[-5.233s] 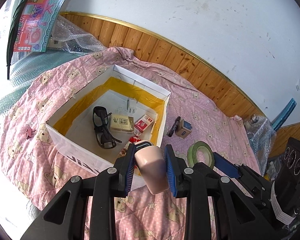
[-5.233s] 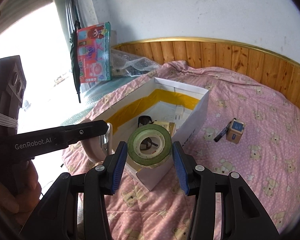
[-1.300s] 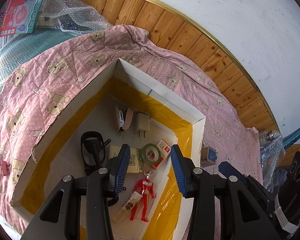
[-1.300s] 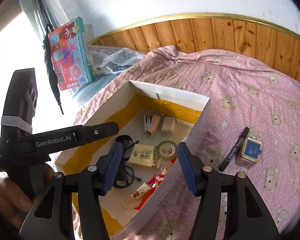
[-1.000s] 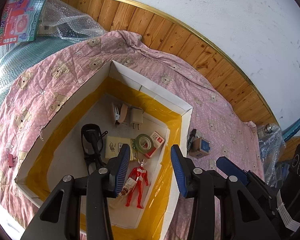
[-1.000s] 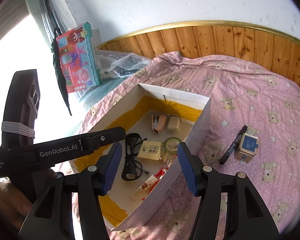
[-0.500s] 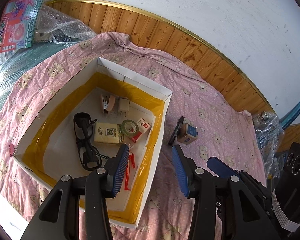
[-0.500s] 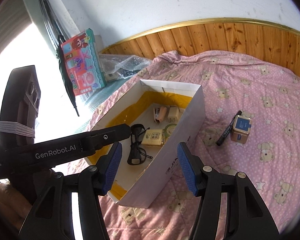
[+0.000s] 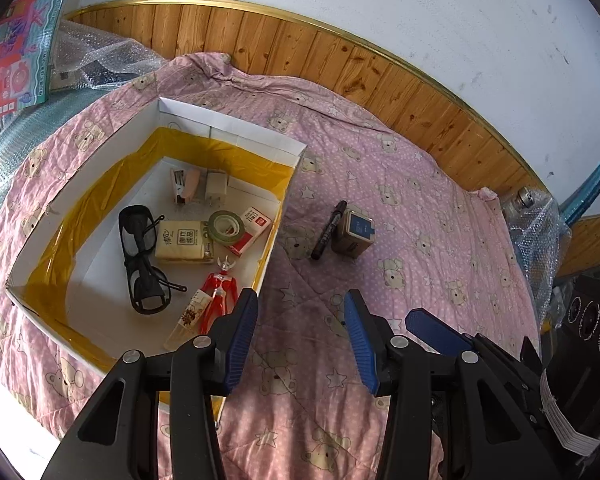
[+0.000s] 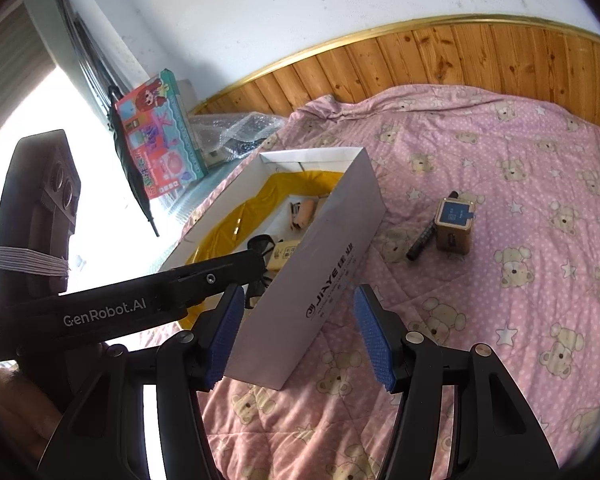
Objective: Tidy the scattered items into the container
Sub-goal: 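Withdraw both tools toward the black marker and tan square tin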
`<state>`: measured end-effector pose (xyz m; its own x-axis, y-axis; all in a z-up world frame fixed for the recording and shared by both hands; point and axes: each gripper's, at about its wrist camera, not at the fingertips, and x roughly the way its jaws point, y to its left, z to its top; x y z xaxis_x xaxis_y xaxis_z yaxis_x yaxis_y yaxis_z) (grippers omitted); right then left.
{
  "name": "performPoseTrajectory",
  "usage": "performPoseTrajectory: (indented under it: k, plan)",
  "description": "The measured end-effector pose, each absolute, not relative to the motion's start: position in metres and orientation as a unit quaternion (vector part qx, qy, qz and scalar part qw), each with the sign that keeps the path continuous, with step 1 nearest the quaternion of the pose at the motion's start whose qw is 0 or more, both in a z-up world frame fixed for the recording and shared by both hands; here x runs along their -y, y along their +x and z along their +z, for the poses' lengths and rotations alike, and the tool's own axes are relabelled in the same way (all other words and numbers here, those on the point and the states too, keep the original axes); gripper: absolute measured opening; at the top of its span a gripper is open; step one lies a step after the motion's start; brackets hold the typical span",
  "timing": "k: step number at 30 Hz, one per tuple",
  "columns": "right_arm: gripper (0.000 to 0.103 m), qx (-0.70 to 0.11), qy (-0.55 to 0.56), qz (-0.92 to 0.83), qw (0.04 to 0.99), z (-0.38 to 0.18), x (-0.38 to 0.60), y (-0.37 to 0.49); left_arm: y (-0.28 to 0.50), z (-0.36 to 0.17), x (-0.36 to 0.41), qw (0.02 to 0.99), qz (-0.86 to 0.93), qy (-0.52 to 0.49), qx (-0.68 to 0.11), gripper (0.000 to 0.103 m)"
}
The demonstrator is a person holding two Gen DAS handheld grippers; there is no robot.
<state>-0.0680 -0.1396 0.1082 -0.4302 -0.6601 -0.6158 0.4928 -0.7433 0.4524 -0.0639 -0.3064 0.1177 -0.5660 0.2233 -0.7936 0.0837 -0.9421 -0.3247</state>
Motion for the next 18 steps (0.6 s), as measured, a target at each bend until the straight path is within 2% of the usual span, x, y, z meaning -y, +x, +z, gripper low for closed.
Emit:
performPoseTrajectory:
  k: [18]
  plan:
    - [0.061, 0.145, 0.433, -0.837, 0.302, 0.076, 0.09, -0.089, -0.087, 0.098, 0.25, 0.066, 0.86, -0.491, 0.12, 0.048]
